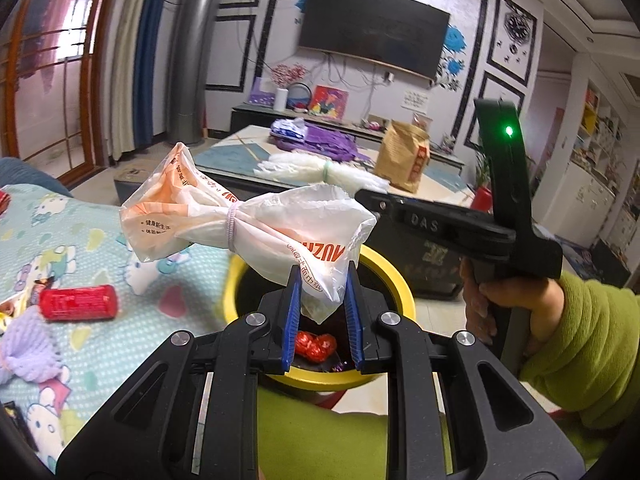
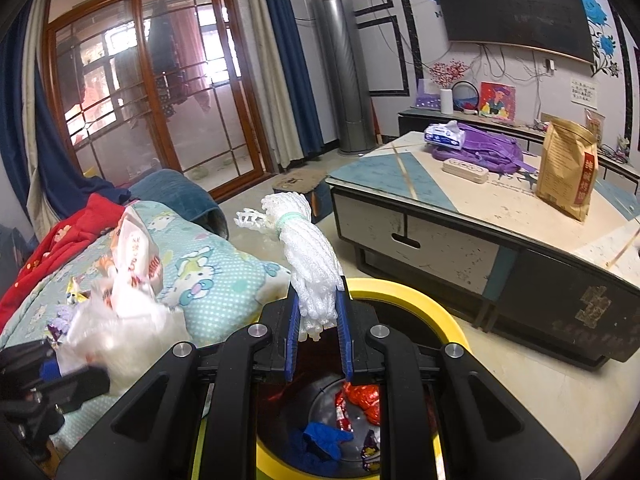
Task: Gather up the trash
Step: 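Carry the white bag and white foam net in both tools over the yellow-rimmed bin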
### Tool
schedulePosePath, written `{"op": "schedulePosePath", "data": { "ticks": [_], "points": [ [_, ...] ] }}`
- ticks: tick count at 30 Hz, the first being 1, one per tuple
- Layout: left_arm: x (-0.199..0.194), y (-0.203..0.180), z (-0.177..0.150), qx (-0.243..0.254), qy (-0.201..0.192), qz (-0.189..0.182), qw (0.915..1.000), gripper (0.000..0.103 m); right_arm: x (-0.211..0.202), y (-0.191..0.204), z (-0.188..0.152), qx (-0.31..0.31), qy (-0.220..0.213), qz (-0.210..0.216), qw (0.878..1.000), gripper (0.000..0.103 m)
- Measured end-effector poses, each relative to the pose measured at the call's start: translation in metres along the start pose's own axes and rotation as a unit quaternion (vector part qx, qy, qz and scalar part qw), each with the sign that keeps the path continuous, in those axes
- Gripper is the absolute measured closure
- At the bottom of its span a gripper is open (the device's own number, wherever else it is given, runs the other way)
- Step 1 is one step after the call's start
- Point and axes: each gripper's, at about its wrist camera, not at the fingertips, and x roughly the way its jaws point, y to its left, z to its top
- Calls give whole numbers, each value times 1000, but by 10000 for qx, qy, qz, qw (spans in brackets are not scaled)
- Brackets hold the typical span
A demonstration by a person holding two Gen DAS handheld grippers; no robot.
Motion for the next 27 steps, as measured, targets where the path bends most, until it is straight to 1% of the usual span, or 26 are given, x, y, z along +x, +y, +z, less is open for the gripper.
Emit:
{"op": "schedulePosePath", "data": {
  "ticks": [11, 17, 23, 27],
  "points": [
    [31, -17, -15, 344, 439, -241, 9981, 88, 2, -26, -9, 218, 119, -198, 9995, 87],
    [48, -26, -23, 497, 661, -459, 9955, 88, 9, -40, -16, 348, 334, -265, 9985, 87],
    [61, -25, -29, 478, 862, -526, 9937, 88, 18, -50, -22, 478, 549, -334, 9968, 87],
    [68, -27, -35, 538, 954, -636, 9920, 88, 23, -54, -25, 545, 678, -364, 9955, 87]
  ]
}}
